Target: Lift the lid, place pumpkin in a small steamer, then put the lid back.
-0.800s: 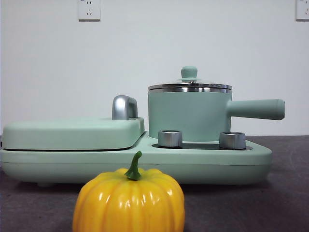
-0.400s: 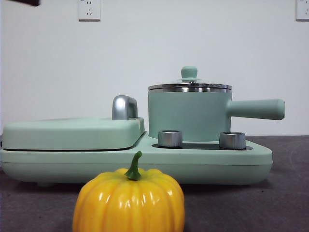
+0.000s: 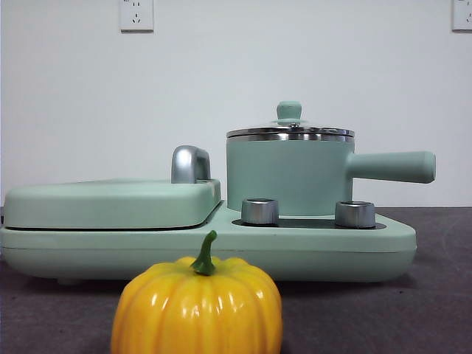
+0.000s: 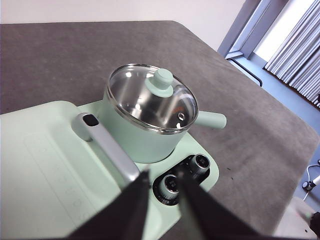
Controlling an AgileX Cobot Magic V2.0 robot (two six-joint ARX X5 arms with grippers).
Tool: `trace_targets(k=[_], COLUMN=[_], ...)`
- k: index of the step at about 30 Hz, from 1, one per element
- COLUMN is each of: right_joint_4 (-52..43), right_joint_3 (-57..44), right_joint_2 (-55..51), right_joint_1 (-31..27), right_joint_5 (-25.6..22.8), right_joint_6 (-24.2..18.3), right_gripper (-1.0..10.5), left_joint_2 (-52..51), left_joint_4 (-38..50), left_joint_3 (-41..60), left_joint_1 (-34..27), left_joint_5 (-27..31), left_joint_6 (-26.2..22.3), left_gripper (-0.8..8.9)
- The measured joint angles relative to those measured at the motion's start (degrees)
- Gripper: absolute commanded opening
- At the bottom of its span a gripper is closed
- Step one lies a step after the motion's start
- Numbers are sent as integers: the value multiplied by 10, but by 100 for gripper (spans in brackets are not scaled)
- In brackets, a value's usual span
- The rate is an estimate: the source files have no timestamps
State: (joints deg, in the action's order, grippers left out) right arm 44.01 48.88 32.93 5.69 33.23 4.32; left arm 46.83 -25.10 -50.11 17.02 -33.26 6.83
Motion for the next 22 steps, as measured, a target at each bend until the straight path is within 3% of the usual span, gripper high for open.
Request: trace_targets(k=[4, 7, 15, 22], right_joint_4=[0, 0, 0, 0], right_joint_3=[0, 0, 0, 0], right_joint_2=[1, 1, 1, 1], right_joint_1=[0, 0, 0, 0], right_joint_5=[-3, -3, -3, -2], right_joint_6=[0, 0, 0, 0], right_gripper=[377, 440, 440, 440], left_joint_2=[0, 0, 29, 141], left_joint_4=[0, 0, 14, 10], left_joint_3=[0, 0, -2, -67], left_joint_1=[0, 0, 11, 69], left_joint_5=[0, 0, 1, 14], left_joint_6=[0, 0, 7, 11], left_gripper=[432, 512, 509, 498])
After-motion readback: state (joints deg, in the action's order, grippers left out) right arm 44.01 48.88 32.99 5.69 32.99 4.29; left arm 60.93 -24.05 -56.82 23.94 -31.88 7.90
